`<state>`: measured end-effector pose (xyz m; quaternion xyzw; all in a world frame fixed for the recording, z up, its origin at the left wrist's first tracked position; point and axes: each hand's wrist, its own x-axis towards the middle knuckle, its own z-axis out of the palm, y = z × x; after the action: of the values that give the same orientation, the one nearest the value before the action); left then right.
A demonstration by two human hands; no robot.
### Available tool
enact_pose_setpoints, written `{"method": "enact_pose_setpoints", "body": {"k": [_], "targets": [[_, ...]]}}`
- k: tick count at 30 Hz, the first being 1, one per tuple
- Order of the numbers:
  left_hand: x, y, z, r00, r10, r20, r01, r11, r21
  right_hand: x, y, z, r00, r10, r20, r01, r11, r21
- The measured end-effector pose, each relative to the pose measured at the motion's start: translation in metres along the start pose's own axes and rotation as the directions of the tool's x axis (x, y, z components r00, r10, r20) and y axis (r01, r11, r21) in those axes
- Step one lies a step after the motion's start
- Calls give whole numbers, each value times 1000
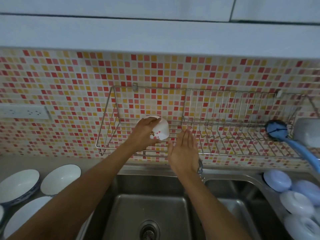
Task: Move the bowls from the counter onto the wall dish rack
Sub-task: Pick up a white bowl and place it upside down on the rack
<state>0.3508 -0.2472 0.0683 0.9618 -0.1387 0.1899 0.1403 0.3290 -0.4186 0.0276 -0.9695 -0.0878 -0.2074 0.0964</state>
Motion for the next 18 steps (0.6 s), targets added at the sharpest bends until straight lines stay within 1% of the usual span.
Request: {"method": "enact_pose_setpoints", "body": {"k": [4,6,10,14,16,18], "targets": [[3,-6,4,999,-7,40,6,1000,31,-1,0,0,1000,2,-5,-2,1000,-12],[3,-6,5,998,-23,54,22,1000,11,-1,0,0,1000,2,1,-2,1000,-10],[1,-6,6,996,-57,63,61,996,-63,-2,-2,1,999,29,-44,-30,1000,-8],[-4,-7,7,992,-97,79,112,971,-211,-2,-1,1,1000,11,-2,-11,999,-31],[-9,-5,7,995,-100,7,99,967,-234,-2,-1,0,1000,14,-12,-15,999,-35],[-15,-4,9,981,-131,-143,111,985,-135,-1,0,1,1000,11,-11,-12,999,-39]]}}
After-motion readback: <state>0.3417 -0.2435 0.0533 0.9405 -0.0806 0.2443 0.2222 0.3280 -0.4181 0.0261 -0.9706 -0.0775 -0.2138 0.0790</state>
